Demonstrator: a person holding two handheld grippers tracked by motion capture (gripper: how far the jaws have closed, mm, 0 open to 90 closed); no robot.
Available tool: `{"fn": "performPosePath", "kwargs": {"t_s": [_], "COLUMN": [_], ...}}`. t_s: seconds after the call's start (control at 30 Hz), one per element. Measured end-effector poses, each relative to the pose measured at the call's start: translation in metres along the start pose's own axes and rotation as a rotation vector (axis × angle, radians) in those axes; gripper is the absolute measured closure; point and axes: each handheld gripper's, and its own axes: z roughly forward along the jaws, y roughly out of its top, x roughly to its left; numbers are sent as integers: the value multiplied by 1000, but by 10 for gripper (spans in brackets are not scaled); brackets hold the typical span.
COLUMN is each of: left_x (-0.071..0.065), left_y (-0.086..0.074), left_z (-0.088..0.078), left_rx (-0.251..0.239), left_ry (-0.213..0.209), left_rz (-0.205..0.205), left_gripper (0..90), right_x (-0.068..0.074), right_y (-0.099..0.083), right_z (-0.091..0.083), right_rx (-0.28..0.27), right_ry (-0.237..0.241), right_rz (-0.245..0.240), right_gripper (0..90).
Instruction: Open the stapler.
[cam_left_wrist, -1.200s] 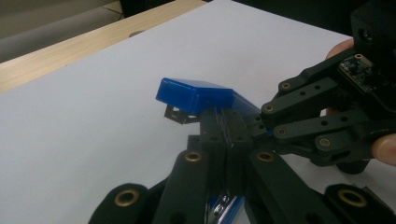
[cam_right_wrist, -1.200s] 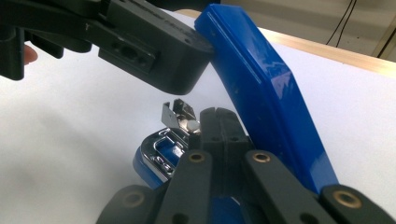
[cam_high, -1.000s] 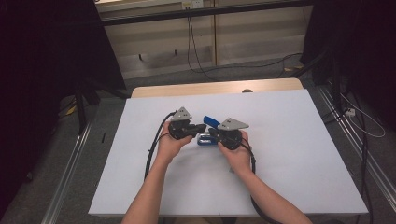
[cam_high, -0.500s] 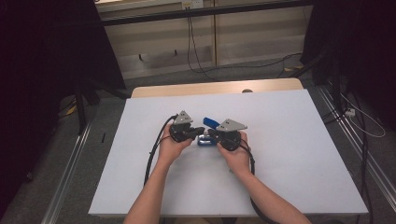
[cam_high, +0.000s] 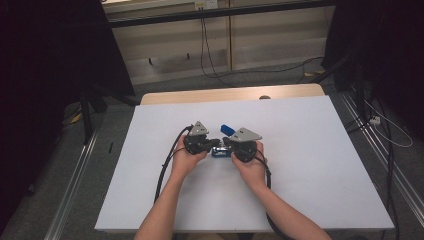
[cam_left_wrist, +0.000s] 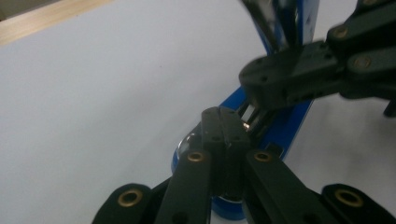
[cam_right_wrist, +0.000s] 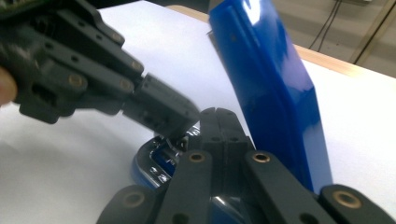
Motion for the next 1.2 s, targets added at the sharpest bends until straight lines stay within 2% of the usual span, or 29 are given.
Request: {"fn": "performPosePath", "kwargs": {"t_s": [0.17, 0.33, 0.5, 0.7, 0.83, 1.0, 1.2], "left_x": [-1, -3, -3, -3, -4, -3, -4], "left_y": [0, 0, -1, -1, -1, -1, -2], "left_z": [0, 1, 0, 0, 0, 0, 0], "left_rx": [2, 9, 9, 7, 7, 5, -3], "left_ry": [0, 6, 3, 4, 6, 6, 6], "left_rz": [-4, 16, 17, 21, 21, 21, 19], "left_gripper": [900, 900, 900, 900, 900, 900, 900], "right_x": [-2, -9, -18, -27, -37, -46, -54], "right_y": [2, 4, 5, 0, -4, -11, -18], "right_z": [-6, -14, -23, -28, -32, -36, -38], "right_rx": [1, 6, 10, 26, 37, 52, 67], "right_ry": [-41, -87, -148, -156, -173, -186, -171], "right_rz": [-17, -11, 26, 7, 28, 24, 44], "right_gripper": [900, 900, 900, 900, 900, 900, 900]}}
